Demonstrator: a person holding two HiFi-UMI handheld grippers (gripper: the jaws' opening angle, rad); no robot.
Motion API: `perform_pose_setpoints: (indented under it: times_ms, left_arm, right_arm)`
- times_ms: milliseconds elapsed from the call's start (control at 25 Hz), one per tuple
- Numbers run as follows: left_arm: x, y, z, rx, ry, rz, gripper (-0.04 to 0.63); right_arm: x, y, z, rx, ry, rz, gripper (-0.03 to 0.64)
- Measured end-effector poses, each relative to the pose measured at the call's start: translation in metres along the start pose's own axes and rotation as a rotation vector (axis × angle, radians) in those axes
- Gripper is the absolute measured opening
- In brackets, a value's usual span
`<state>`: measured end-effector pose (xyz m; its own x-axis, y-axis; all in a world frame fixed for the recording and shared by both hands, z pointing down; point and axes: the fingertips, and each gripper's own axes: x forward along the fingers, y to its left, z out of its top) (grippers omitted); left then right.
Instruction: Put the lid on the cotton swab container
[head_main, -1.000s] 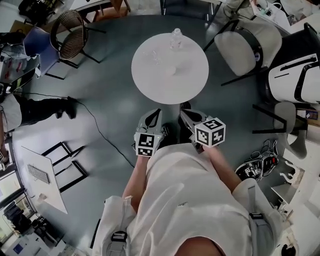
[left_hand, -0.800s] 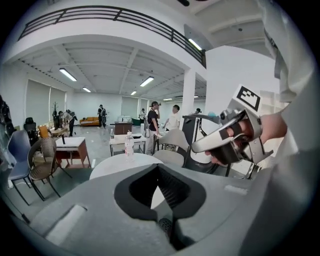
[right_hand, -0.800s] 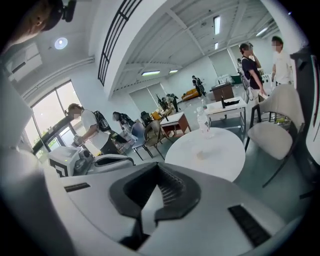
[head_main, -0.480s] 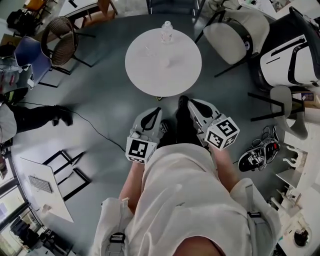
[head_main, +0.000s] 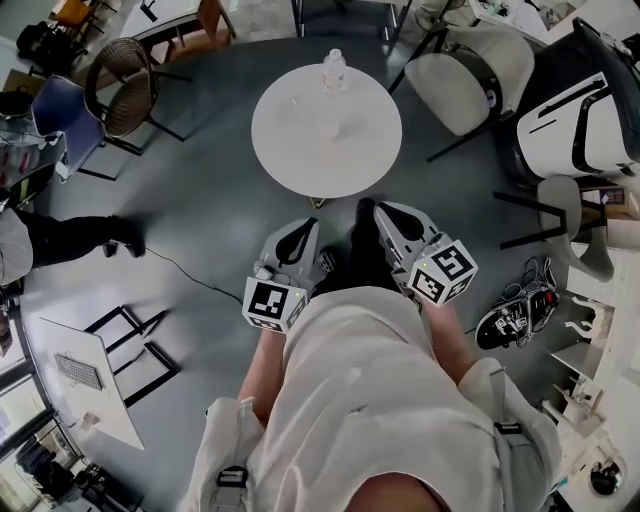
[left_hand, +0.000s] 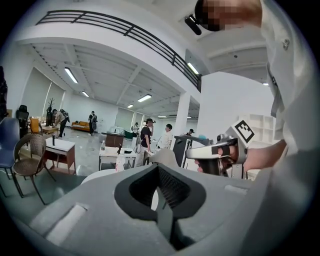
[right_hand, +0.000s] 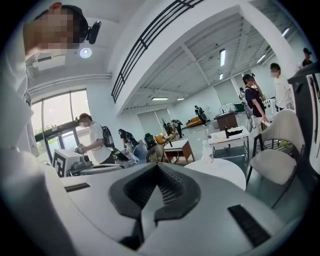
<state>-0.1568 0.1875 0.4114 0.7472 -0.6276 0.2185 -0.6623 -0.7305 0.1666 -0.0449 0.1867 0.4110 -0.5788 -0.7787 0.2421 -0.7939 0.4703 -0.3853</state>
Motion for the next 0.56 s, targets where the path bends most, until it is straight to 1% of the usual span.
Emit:
perform_pose_setpoints:
  times_ms: [360, 560]
  left_arm:
    - [-0.0016, 0.0062, 0.0035, 0.008, -0.016, 0.020, 0.009]
    - [0.0015, 0.0040, 0.0022, -0.001, -0.009, 0.009, 0.009]
  right_arm:
    - [-0.0041, -0.0034, 0.0080, -0.010, -0.015, -0.013, 0.006]
    - [-0.0051, -0.0050, 0.0064, -0.009, -0.012, -0.018, 0.006]
